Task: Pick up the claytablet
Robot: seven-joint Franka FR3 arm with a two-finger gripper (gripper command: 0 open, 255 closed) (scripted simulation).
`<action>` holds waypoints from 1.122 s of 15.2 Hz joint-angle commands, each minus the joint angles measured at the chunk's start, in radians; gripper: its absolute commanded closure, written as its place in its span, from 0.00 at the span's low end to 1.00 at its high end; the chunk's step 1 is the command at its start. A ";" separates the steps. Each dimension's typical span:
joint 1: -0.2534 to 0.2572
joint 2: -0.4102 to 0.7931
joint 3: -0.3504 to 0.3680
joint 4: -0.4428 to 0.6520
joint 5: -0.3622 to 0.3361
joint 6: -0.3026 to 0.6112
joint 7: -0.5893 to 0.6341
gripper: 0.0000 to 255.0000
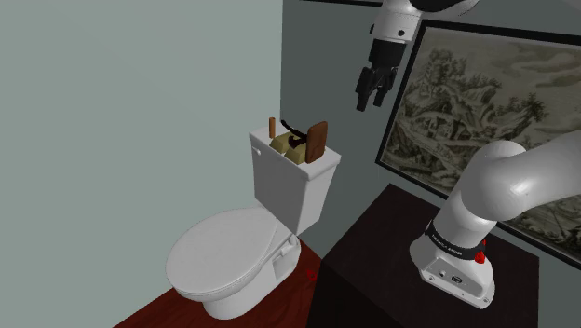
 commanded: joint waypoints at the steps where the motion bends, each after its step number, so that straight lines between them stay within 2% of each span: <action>1: 0.000 0.000 0.000 0.000 0.000 0.000 0.000 0.00; 5: 0.009 0.033 -0.106 -0.043 -0.073 0.063 -0.222 0.00; 10: 0.026 0.131 -0.238 -0.048 -0.151 0.157 -0.498 0.00; 17: 0.079 0.358 -0.413 0.031 -0.193 0.298 -0.887 0.00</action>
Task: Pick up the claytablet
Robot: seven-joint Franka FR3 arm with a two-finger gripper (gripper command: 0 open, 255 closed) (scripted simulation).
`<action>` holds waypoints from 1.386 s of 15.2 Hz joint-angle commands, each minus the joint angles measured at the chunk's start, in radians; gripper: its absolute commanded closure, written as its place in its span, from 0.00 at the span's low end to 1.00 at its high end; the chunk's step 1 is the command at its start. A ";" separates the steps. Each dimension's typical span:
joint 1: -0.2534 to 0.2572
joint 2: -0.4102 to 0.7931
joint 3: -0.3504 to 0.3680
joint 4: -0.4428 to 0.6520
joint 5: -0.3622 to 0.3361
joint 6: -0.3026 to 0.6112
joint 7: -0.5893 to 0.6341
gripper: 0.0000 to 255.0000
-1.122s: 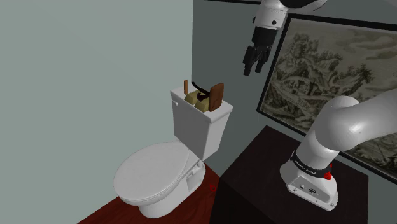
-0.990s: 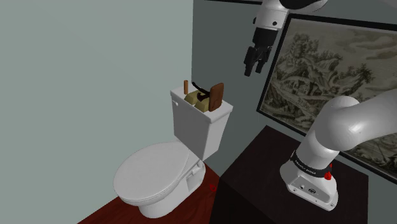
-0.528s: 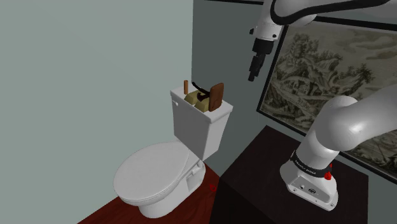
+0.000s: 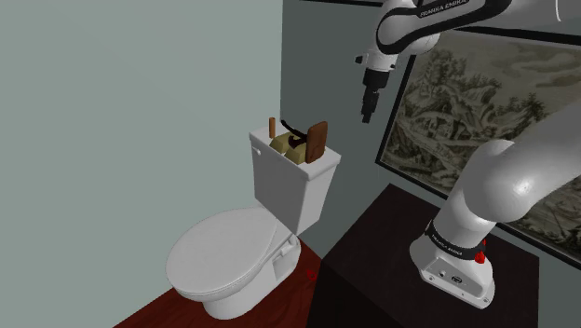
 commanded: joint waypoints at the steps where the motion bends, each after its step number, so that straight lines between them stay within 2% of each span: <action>1: 0.019 0.073 -0.047 0.035 0.002 0.036 -0.121 0.00; 5: 0.061 0.244 -0.129 0.127 0.050 0.102 -0.357 0.00; 10: 0.079 0.481 -0.179 0.277 0.172 0.150 -0.663 0.00; 16: 0.019 0.755 -0.137 0.501 0.316 0.155 -0.980 0.00; 21: -0.051 0.957 -0.064 0.719 0.377 0.131 -1.173 0.00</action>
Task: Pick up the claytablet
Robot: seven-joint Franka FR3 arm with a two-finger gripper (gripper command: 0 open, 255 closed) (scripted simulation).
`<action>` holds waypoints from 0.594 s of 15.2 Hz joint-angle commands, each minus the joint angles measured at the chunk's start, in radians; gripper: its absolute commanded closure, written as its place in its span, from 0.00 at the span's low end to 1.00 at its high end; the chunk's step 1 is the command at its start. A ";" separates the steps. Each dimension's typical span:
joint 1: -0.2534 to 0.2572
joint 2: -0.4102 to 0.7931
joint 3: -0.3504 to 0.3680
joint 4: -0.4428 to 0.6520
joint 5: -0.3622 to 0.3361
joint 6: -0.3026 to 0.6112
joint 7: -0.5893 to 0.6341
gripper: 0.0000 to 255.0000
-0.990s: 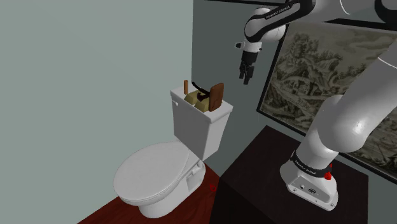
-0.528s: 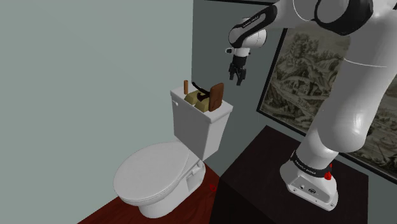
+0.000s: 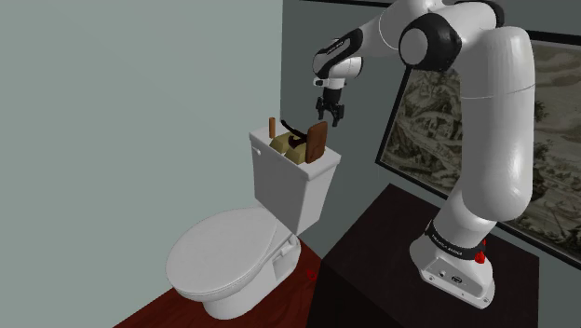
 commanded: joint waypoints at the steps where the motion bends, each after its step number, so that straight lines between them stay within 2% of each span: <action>1: -0.025 0.081 0.032 0.096 0.017 -0.013 -0.069 0.00; 3: -0.048 0.150 0.059 0.183 0.025 -0.027 -0.122 0.00; 9: -0.055 0.192 0.072 0.166 0.043 0.029 -0.135 0.00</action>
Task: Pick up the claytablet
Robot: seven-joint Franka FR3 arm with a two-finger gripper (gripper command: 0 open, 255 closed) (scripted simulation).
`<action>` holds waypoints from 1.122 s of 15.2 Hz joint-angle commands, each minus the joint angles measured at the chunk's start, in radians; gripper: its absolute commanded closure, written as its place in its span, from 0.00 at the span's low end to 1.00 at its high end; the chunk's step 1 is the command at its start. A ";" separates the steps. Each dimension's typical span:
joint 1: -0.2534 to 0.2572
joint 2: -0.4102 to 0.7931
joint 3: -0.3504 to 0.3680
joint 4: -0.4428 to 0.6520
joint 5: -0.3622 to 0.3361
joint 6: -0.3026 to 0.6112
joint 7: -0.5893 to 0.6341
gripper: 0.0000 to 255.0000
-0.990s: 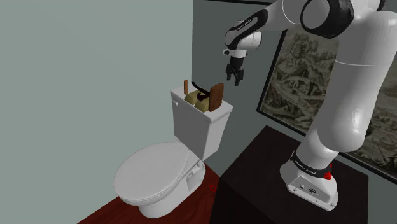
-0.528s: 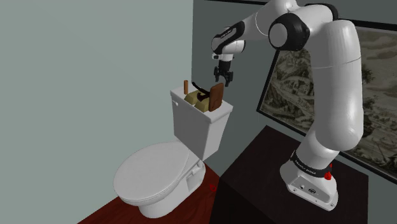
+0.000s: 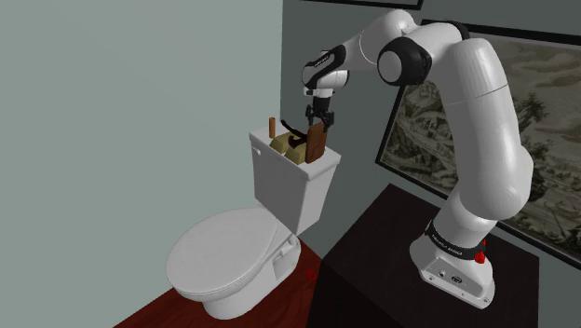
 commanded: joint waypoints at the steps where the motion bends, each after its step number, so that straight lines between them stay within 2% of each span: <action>1: -0.003 0.016 0.005 -0.005 0.007 0.021 -0.005 0.00; 3: -0.004 0.021 0.007 -0.006 0.009 0.026 -0.007 0.00; 4: -0.004 0.023 0.007 0.000 0.009 0.022 -0.005 1.00; 13: -0.004 0.021 0.007 -0.005 0.009 0.026 -0.007 1.00; 17: 0.002 -0.009 -0.003 0.003 -0.004 -0.010 0.002 1.00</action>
